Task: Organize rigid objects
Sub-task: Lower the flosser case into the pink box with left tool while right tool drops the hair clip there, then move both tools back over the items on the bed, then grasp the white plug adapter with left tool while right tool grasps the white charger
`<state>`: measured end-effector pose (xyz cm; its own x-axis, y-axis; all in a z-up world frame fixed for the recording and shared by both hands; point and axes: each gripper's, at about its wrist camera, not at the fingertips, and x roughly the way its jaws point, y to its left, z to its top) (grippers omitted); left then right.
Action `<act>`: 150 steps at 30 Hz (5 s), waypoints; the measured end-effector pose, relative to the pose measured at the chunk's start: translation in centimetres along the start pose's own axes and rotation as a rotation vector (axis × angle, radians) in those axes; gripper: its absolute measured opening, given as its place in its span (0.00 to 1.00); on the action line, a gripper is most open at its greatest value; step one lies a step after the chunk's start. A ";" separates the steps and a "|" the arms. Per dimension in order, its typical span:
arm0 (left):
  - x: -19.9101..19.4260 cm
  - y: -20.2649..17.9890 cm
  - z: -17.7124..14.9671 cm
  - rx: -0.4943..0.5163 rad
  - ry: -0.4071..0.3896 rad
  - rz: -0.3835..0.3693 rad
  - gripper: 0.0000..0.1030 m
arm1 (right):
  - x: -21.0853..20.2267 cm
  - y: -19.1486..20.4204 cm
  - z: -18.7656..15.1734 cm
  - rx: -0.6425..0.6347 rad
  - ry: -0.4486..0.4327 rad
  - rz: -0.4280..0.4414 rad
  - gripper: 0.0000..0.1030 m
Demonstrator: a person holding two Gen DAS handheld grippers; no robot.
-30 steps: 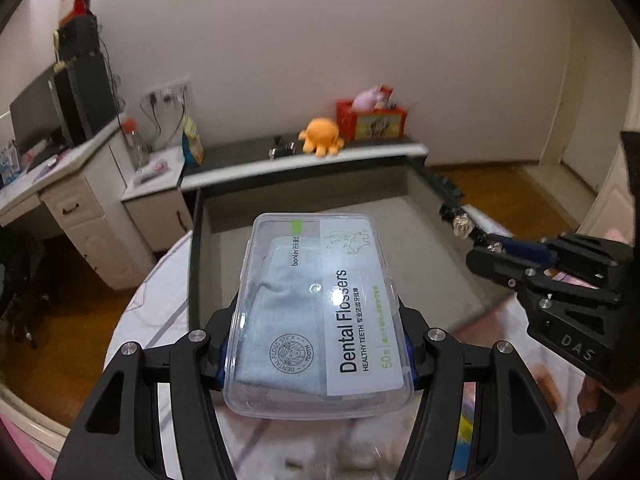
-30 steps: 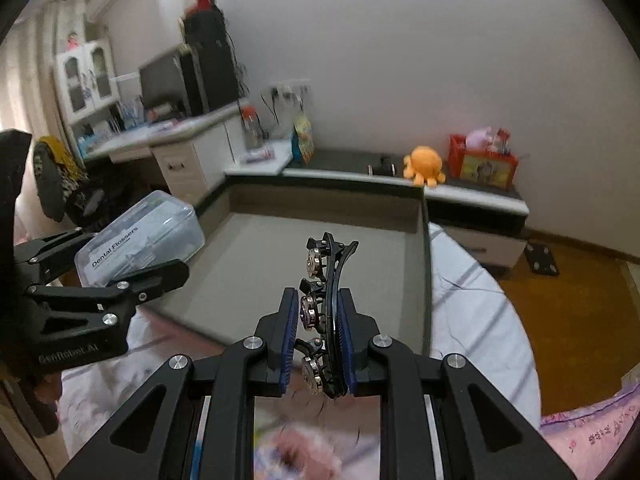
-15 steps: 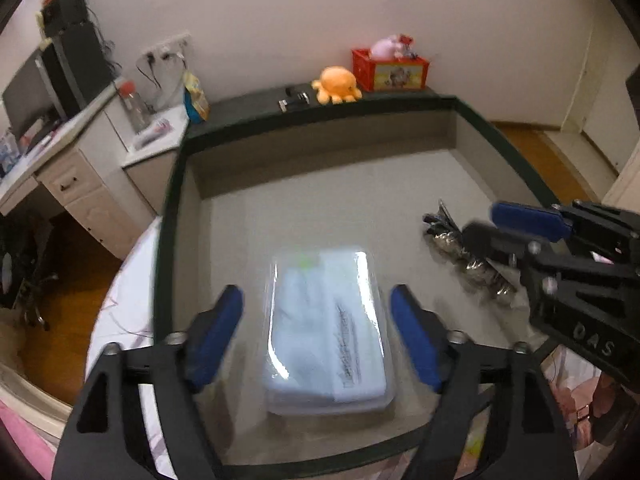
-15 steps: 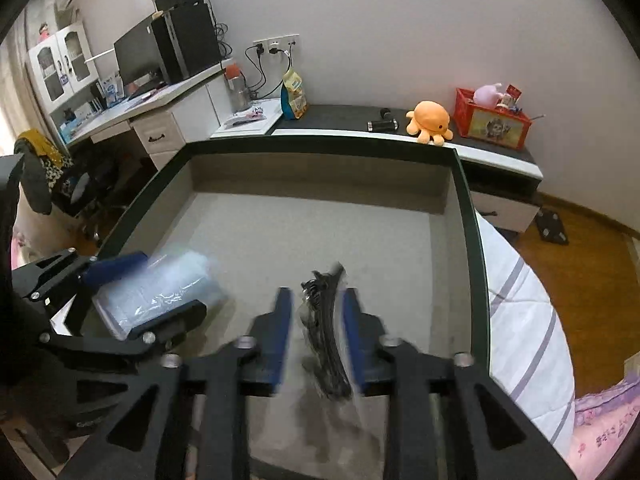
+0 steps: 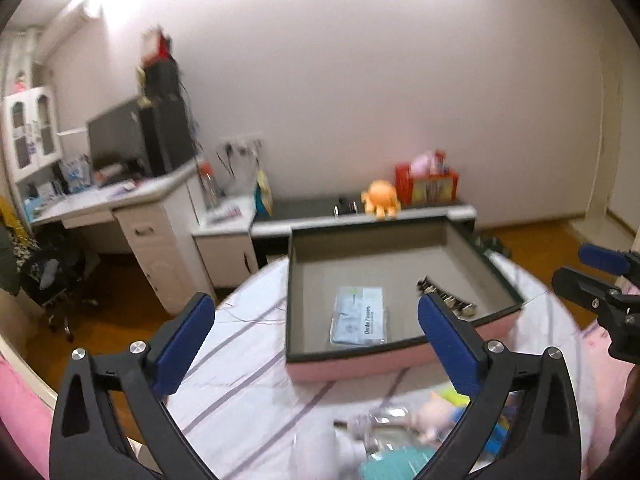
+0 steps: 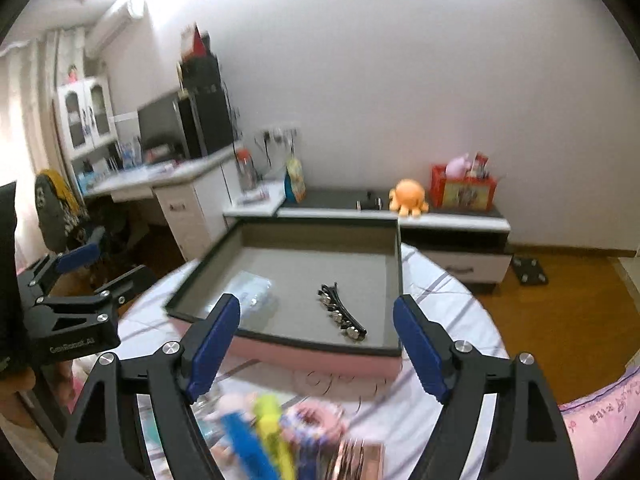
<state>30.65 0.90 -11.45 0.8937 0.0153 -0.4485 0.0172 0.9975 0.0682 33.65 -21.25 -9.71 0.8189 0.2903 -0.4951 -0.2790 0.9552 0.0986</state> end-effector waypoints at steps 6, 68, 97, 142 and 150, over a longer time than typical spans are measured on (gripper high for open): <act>-8.9 0.2 -2.3 -0.047 -0.127 0.001 1.00 | -7.6 2.6 -2.2 -0.039 -0.166 -0.046 0.98; -2.0 2.5 -14.1 -0.030 0.246 0.001 1.00 | -0.5 -2.2 -16.3 0.032 0.224 -0.155 0.62; 7.2 3.2 -12.1 -0.173 0.338 -0.114 0.98 | 1.0 -6.7 -14.6 0.133 0.200 -0.128 0.62; 7.3 3.9 -13.3 -0.069 0.352 -0.017 0.62 | 1.0 -6.3 -14.7 0.123 0.213 -0.145 0.63; 5.5 4.1 -12.7 -0.081 0.308 -0.041 0.59 | -0.3 -5.6 -13.9 0.108 0.174 -0.147 0.62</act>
<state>29.89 5.92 -24.97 0.7147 -0.0172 -0.6992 0.0038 0.9998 -0.0208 27.97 -27.54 -22.13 0.7453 0.1421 -0.6514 -0.0999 0.9898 0.1016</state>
